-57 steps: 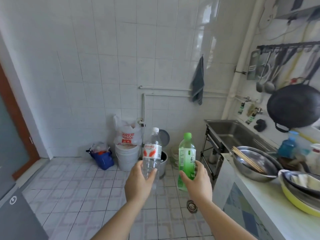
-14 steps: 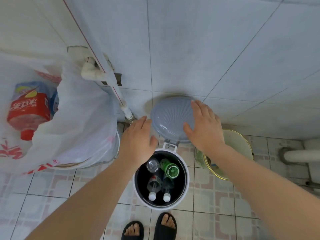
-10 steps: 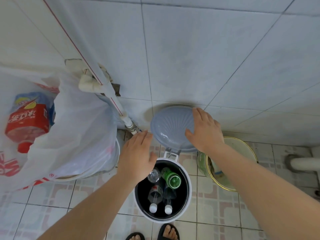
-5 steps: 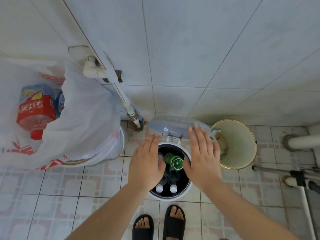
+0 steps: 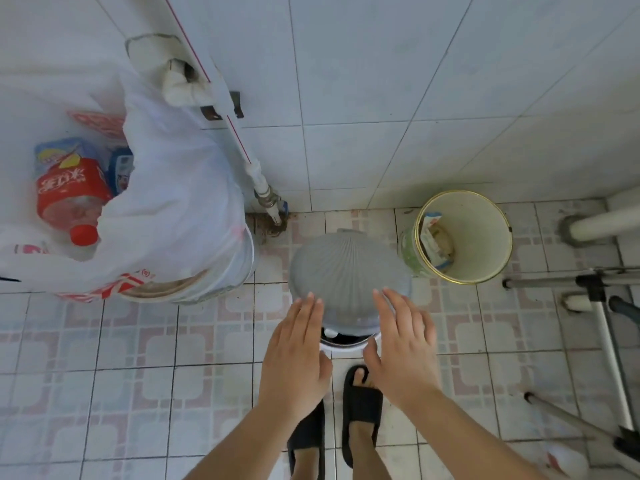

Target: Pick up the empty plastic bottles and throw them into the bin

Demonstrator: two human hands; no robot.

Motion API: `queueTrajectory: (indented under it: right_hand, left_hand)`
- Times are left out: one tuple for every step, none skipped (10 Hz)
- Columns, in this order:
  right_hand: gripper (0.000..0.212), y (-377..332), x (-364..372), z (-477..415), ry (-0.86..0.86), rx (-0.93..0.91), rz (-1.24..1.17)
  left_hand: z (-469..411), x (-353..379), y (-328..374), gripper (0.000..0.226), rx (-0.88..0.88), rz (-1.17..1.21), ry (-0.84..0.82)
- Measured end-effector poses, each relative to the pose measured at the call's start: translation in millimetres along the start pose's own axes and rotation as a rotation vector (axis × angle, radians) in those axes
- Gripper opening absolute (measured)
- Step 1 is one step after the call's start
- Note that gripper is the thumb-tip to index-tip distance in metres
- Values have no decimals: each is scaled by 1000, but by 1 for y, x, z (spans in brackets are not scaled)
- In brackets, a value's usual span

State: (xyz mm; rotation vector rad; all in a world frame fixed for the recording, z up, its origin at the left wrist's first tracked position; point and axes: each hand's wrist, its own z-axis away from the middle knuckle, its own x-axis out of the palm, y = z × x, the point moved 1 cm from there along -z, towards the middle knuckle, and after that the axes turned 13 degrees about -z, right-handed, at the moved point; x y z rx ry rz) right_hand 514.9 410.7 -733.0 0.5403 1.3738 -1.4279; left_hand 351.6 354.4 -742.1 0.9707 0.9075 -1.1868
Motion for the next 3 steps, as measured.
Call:
queueTrajectory:
  right_hand:
    - [69, 3, -3, 2, -7, 29, -23]
    - [66, 5, -11, 0, 18, 1, -15]
    - [65, -3, -29, -2, 10, 6, -23]
  left_hand:
    - [6, 2, -14, 81, -66, -17, -53]
    - [1, -6, -32, 75, -132, -64, -30]
    - [-5, -34, -46, 74, -204, -74, -2]
